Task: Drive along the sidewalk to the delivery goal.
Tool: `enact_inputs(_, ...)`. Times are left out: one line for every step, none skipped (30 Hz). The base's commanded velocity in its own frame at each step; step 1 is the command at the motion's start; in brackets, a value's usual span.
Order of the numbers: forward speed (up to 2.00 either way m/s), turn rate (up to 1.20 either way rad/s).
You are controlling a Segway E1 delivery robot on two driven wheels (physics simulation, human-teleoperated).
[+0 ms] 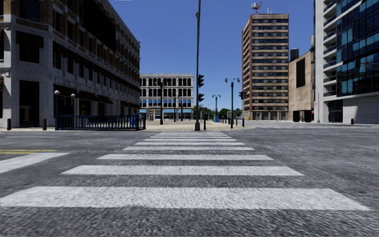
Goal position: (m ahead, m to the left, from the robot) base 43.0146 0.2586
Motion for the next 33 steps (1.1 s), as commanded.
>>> enact_inputs(1.73,0.0)
enact_inputs(1.73,0.0)
enact_inputs(1.73,0.0)
enact_inputs(1.73,0.0)
enact_inputs(1.73,0.0)
enact_inputs(1.73,0.0)
enact_inputs(1.73,0.0)
enact_inputs(1.73,0.0)
enact_inputs(1.73,0.0)
enact_inputs(1.73,0.0)
enact_inputs(1.73,0.0)
enact_inputs(1.73,0.0)
enact_inputs(1.73,0.0)
enact_inputs(1.73,0.0)
enact_inputs(1.73,0.0)
enact_inputs(1.73,0.0)
enact_inputs(1.73,0.0)
enact_inputs(1.73,0.0)
enact_inputs(1.73,0.0)
enact_inputs(1.73,0.0)
enact_inputs(1.73,0.0)
enact_inputs(1.73,0.0)
enact_inputs(1.73,0.0)
enact_inputs(1.73,0.0)
enact_inputs(1.73,0.0)
enact_inputs(1.73,0.0)
enact_inputs(1.73,0.0)
enact_inputs(1.73,0.0)
enact_inputs(1.73,0.0)
enact_inputs(1.73,0.0)
enact_inputs(1.73,0.0)
enact_inputs(1.73,0.0)
enact_inputs(1.73,0.0)
